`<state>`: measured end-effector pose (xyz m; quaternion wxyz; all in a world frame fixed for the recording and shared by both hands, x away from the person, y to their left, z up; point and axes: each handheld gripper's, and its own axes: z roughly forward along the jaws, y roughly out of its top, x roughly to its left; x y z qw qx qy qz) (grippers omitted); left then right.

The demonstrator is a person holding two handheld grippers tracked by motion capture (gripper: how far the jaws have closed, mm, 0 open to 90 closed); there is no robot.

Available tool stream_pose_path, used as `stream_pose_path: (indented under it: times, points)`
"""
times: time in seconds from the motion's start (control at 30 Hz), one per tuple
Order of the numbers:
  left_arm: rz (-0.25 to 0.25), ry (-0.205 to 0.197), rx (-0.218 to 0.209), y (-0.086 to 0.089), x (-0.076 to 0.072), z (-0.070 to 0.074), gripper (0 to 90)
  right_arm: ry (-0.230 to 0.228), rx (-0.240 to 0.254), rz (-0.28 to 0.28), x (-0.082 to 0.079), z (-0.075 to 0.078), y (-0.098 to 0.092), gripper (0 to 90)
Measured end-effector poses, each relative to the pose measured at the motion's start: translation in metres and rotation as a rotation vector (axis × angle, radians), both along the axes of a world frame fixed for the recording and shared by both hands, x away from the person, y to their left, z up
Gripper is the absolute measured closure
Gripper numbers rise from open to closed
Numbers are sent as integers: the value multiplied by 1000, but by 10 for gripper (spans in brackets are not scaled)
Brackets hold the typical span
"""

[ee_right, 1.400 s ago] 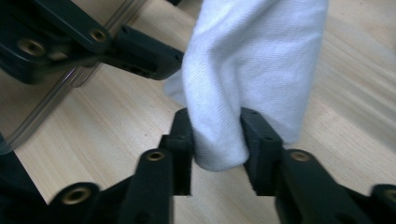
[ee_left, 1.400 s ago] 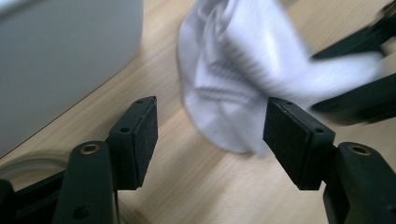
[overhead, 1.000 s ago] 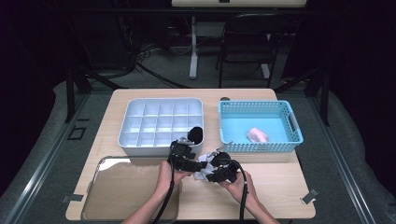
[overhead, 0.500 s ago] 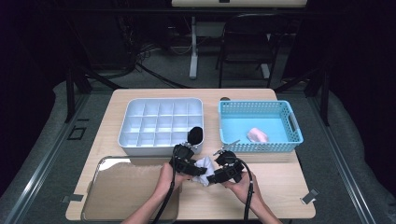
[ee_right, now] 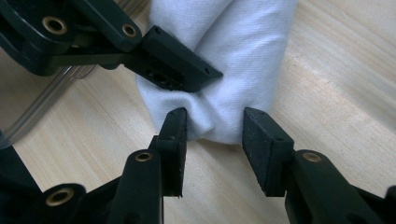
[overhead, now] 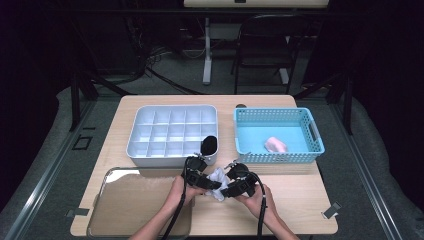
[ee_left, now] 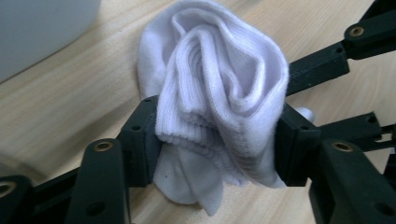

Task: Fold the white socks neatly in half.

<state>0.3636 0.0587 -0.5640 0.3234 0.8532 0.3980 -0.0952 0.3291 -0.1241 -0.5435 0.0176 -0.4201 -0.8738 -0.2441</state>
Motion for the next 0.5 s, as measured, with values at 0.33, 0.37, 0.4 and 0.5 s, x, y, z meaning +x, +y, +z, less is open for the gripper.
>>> stream_pose_path:
  times: [0.33, 0.37, 0.4, 0.5]
  points:
    - [-30, 53, -79, 2, -1, -6, 573, 5, -8, 4, -2, 3, -2, 564]
    - [-37, 51, -82, 1, -2, -6, 583, 6, 9, 0, -2, 5, -3, 540]
    - [-36, 38, -79, -1, -4, -5, 592, 8, 11, 15, -1, 8, -6, 515]
    - [-58, -19, -38, -5, -7, -1, 610, -11, 32, -14, -3, 13, -14, 445]
